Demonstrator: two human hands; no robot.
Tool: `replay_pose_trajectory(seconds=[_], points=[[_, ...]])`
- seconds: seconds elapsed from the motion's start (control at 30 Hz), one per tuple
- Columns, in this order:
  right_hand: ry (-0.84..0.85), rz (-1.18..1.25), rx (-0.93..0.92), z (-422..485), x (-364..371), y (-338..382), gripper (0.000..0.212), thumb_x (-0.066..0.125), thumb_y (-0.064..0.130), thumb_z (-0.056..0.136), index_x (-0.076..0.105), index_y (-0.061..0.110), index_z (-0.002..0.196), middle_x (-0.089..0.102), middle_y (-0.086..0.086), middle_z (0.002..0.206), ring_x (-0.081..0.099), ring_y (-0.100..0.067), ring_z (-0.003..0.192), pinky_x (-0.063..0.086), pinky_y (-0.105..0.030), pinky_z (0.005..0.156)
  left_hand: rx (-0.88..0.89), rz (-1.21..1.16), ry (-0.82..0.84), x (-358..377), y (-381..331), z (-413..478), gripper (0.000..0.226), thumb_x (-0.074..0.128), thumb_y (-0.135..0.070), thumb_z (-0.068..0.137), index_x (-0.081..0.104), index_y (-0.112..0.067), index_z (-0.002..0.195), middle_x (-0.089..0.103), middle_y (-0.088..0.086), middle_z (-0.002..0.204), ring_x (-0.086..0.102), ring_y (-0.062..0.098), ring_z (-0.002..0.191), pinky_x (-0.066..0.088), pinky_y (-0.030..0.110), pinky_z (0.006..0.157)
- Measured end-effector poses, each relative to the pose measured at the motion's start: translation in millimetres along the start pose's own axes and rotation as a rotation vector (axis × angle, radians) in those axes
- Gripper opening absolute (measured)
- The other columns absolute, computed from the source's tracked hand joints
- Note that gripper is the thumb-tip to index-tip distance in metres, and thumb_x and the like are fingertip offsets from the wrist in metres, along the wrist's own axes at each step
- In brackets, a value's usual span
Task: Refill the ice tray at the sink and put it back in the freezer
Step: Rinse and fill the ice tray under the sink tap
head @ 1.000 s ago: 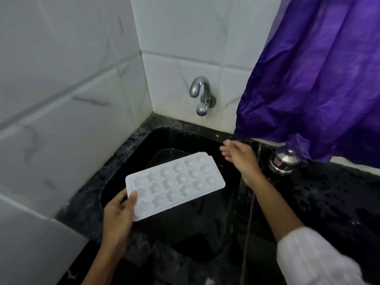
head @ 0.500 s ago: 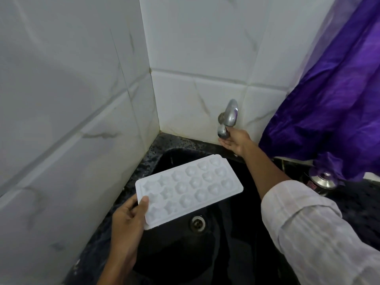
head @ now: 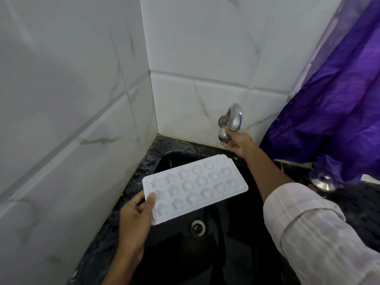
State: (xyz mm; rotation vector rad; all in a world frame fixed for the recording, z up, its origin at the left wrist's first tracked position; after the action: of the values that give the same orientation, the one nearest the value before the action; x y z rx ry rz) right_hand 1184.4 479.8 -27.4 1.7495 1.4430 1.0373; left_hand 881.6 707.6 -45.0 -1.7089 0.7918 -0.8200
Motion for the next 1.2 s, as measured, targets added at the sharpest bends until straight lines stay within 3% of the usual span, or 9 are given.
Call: replay_pose_trajectory(seconds=[0.2,0.3,0.37,0.53,0.6,0.83,0.93,1.07,1.2], points=[[-0.019,-0.012,-0.057,-6.6,0.6,2.3,0.046,0.073,0.015,0.088,0.054,-0.008,0.122,0.062,-0.010,0.088,0.062,-0.025,0.096,0.055,-0.039,0.092,0.016,0.001,-0.006,9.6,-9.8,11.7,0.016,0.060,-0.023,0.099,0.071,-0.024,0.110,0.080,0.003,0.091,0.077,0.020,0.082,0.059,0.023,0.058],[-0.015,-0.021,-0.074,-10.1,-0.5,3.6,0.049,0.073,0.017,0.088,0.052,-0.010,0.124,0.061,-0.014,0.100,0.065,-0.032,0.106,0.056,-0.034,0.084,0.021,0.013,0.000,14.4,-12.3,15.3,0.016,0.060,-0.022,0.099,0.071,-0.023,0.110,0.080,0.001,0.090,0.077,0.019,0.083,0.059,0.023,0.059],[-0.005,-0.033,-0.074,-10.3,-0.1,4.9,0.050,0.072,0.017,0.088,0.051,-0.010,0.125,0.061,-0.012,0.096,0.065,-0.033,0.109,0.056,-0.031,0.075,0.022,0.016,0.005,16.4,-13.1,17.3,0.016,0.060,-0.023,0.099,0.071,-0.023,0.111,0.080,0.001,0.091,0.077,0.019,0.084,0.059,0.024,0.059],[0.008,-0.046,-0.057,-1.4,-1.1,5.0,0.046,0.071,0.011,0.088,0.052,-0.012,0.124,0.060,-0.010,0.084,0.063,-0.020,0.077,0.054,-0.038,0.085,0.013,0.023,0.005,18.7,-13.7,22.8,0.015,0.060,-0.024,0.099,0.071,-0.027,0.109,0.080,0.002,0.090,0.077,0.019,0.084,0.059,0.024,0.059],[0.005,-0.057,-0.052,2.5,-1.9,4.7,0.044,0.072,0.012,0.088,0.053,-0.011,0.121,0.061,-0.011,0.084,0.064,-0.021,0.077,0.055,-0.036,0.083,0.008,0.027,0.004,20.4,-14.9,25.3,0.014,0.060,-0.023,0.099,0.071,-0.027,0.107,0.080,0.002,0.091,0.077,0.019,0.083,0.059,0.025,0.060],[-0.009,-0.156,-0.060,7.1,-5.9,4.2,0.033,0.076,0.019,0.085,0.057,-0.002,0.099,0.057,-0.011,0.074,0.059,-0.020,0.054,0.047,-0.029,0.050,0.011,0.056,-0.004,23.9,-18.8,30.8,0.012,0.061,-0.024,0.099,0.069,-0.029,0.106,0.080,-0.003,0.089,0.077,0.015,0.083,0.059,0.027,0.063],[-0.043,-0.207,-0.070,2.3,-11.9,3.2,0.029,0.077,0.025,0.082,0.059,0.002,0.081,0.059,-0.012,0.072,0.058,-0.023,0.058,0.048,-0.032,0.061,-0.002,0.051,-0.014,24.9,-18.5,31.7,0.013,0.061,-0.024,0.099,0.069,-0.027,0.108,0.080,-0.003,0.088,0.077,0.015,0.081,0.058,0.025,0.059],[-0.136,-0.233,-0.168,-25.7,-28.1,4.7,0.031,0.066,0.038,0.086,0.066,0.007,0.083,0.073,-0.011,0.085,0.072,-0.024,0.073,0.057,-0.039,0.078,-0.009,0.054,-0.031,25.1,-16.9,33.4,0.013,0.060,-0.022,0.099,0.071,-0.022,0.107,0.080,-0.003,0.086,0.077,0.016,0.078,0.057,0.022,0.054],[-0.069,-0.390,-0.461,-78.0,-36.2,6.8,0.016,0.060,0.038,0.090,0.066,0.026,0.098,0.075,0.006,0.092,0.073,-0.006,0.084,0.058,-0.022,0.073,-0.008,0.054,-0.043,26.3,-15.2,36.6,0.013,0.060,-0.021,0.099,0.071,-0.020,0.106,0.080,-0.002,0.086,0.077,0.015,0.078,0.056,0.021,0.055]])
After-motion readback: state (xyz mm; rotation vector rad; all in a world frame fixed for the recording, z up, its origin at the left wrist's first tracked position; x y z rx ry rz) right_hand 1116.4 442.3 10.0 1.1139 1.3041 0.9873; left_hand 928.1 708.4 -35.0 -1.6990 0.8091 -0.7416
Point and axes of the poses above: each hand's wrist, its own z-axis towards the middle knuckle, its own x-axis out of the palm, y = z × x, the point moved 6 cm from there along z, towards the middle knuckle
